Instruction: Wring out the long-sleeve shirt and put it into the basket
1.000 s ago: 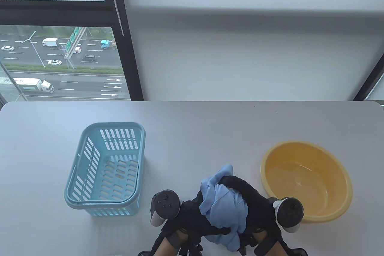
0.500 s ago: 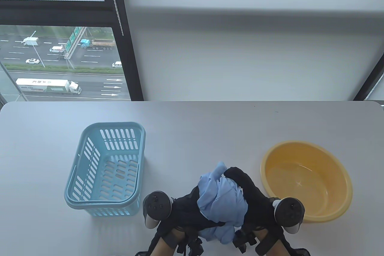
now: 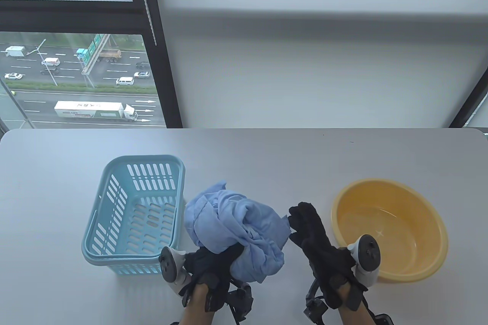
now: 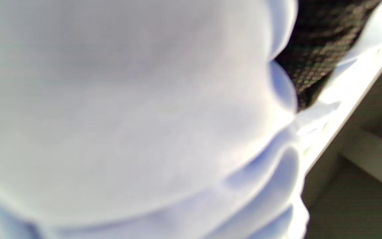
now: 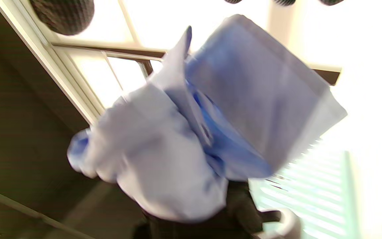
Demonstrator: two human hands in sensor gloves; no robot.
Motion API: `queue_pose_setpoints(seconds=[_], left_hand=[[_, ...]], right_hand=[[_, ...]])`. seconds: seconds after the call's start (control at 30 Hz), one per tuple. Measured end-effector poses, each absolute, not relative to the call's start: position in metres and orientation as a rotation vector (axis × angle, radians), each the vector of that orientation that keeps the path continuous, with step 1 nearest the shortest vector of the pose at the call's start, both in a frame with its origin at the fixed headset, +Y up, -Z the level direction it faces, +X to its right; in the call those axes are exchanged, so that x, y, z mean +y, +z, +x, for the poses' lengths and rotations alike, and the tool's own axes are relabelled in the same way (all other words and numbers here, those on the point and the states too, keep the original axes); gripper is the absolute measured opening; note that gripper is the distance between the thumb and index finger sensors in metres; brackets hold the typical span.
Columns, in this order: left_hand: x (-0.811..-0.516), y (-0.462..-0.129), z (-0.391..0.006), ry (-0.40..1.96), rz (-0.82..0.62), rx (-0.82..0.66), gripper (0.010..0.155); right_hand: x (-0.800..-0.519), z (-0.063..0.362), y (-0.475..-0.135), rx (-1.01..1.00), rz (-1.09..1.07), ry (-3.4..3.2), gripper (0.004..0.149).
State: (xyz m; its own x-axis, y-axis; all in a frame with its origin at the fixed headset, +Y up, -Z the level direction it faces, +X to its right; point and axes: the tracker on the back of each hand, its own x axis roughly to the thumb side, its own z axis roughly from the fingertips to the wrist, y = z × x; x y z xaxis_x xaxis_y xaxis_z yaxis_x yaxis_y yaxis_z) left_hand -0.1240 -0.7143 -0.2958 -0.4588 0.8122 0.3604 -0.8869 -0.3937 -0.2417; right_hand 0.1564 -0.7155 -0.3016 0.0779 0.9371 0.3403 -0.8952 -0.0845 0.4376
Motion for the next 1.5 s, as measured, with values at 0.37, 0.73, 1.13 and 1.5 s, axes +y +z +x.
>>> queue_pose_setpoints(seconds=[0.37,0.73,1.13,1.5], left_hand=[[-0.738,-0.289,-0.091,1.767,0.173,-0.345,0.098],[-0.741,-0.295,-0.087,1.777,0.057,-0.464,0.101],[-0.705,-0.285,-0.124,1.382,0.503,-0.416,0.123],[-0.709,-0.288,-0.109,0.913,0.460,-0.551,0.094]], right_hand=[[-0.733,0.120,-0.298,0.336,0.716,1.492,0.122],[-0.729,0.135,-0.303,0.216,0.575,1.524,0.078],[-0.707,0.171,-0.304,-0.210,0.473,1.842,0.069],[-0.713,0.165,-0.309,-0.049,0.636,2.048,0.064]])
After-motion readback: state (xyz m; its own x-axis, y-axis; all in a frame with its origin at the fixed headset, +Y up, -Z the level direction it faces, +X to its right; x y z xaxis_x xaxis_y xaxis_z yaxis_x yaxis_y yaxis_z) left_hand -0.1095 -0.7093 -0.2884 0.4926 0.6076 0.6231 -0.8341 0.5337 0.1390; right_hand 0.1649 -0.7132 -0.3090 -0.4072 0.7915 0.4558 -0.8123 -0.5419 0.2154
